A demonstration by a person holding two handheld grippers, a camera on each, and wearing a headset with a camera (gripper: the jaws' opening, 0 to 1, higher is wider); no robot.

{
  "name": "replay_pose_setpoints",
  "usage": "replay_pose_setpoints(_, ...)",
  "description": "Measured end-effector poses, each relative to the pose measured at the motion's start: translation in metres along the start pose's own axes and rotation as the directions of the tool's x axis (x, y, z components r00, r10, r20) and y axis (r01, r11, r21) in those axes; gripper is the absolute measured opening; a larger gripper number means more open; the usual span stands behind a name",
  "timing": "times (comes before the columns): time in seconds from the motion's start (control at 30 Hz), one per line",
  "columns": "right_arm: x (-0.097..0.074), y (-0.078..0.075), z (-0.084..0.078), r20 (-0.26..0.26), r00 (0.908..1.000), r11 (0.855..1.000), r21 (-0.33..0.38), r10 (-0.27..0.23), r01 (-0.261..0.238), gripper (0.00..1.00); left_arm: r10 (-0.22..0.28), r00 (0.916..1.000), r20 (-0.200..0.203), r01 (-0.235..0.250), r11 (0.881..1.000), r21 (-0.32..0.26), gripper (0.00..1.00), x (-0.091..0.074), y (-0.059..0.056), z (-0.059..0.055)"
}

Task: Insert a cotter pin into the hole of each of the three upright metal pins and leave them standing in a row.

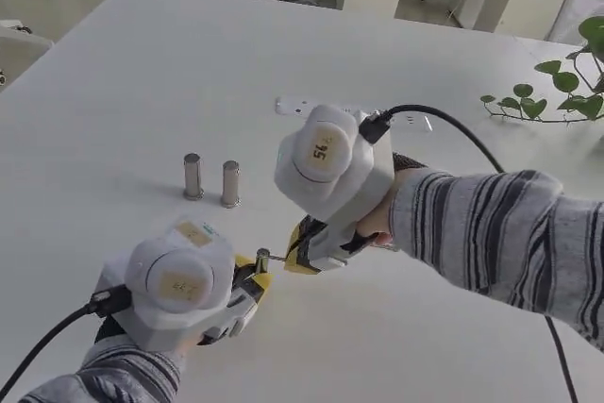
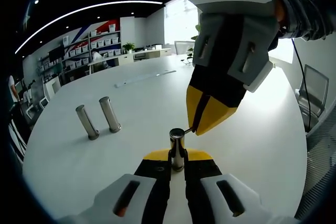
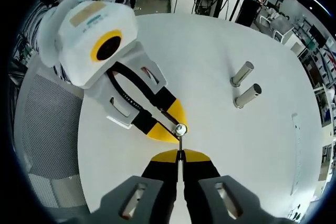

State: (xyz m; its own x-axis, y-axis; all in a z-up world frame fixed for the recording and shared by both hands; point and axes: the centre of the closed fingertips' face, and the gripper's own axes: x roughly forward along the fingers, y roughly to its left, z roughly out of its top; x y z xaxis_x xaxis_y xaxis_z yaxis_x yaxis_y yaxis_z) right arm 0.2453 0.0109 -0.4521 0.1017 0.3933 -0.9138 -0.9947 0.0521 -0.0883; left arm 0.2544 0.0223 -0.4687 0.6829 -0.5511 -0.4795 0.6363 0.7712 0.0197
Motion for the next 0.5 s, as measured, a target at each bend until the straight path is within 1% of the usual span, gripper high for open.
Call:
replay_pose_setpoints(0.07, 0.001, -0.001, 0.002, 0.013, 0.9999, 1.0, -0.007, -0.004, 0.004, 0.0, 0.001, 1.0, 0.001, -0.001, 1.0, -0.002, 0.05, 0.0, 0.0, 0.0)
replay_pose_setpoints(0.13, 0.002, -0.001, 0.004, 0.021, 0.9998, 1.0, -0.001, -0.006, 0.006, 0.0, 0.002, 1.0, 0.0, -0.002, 1.0, -0.005, 0.05, 0.001, 0.0, 0.0)
replay_pose_setpoints(0.17, 0.002, -0.001, 0.006, 0.034, 0.9994, 1.0, 0.006, -0.006, 0.006, 0.0, 0.003, 1.0, 0.001, -0.003, 1.0, -0.007, 0.05, 0.001, 0.0, 0.0)
replay_pose_setpoints(0.33, 0.003, -0.002, 0.008, 0.048, 0.9988, 1.0, 0.012, -0.006, 0.006, 0.0, 0.006, 1.0, 0.0, -0.006, 1.0, -0.01, 0.05, 0.001, 0.001, 0.0)
replay_pose_setpoints(0.37, 0.003, -0.003, 0.009, 0.059, 0.9982, 1.0, 0.024, -0.012, 0.01, 0.0, 0.007, 1.0, 0.002, -0.007, 1.0, -0.008, 0.05, 0.001, 0.001, 0.0)
replay_pose_setpoints(0.43, 0.003, -0.004, 0.014, 0.088, 0.9961, 0.999, 0.033, -0.006, 0.003, 0.0, 0.009, 1.0, 0.002, -0.009, 1.0, -0.01, 0.05, 0.002, 0.001, 0.0)
replay_pose_setpoints(0.47, 0.002, -0.004, 0.016, 0.108, 0.9941, 0.998, 0.067, -0.006, -0.001, 0.02, 0.01, 0.9999, 0.003, -0.01, 1.0, -0.01, 0.05, 0.002, 0.001, 0.0)
replay_pose_setpoints(0.5, 0.001, -0.004, 0.017, 0.119, 0.9929, 0.997, 0.08, -0.003, -0.006, 0.04, 0.01, 0.9999, 0.003, -0.01, 1.0, -0.011, 0.05, 0.002, 0.001, 0.0)
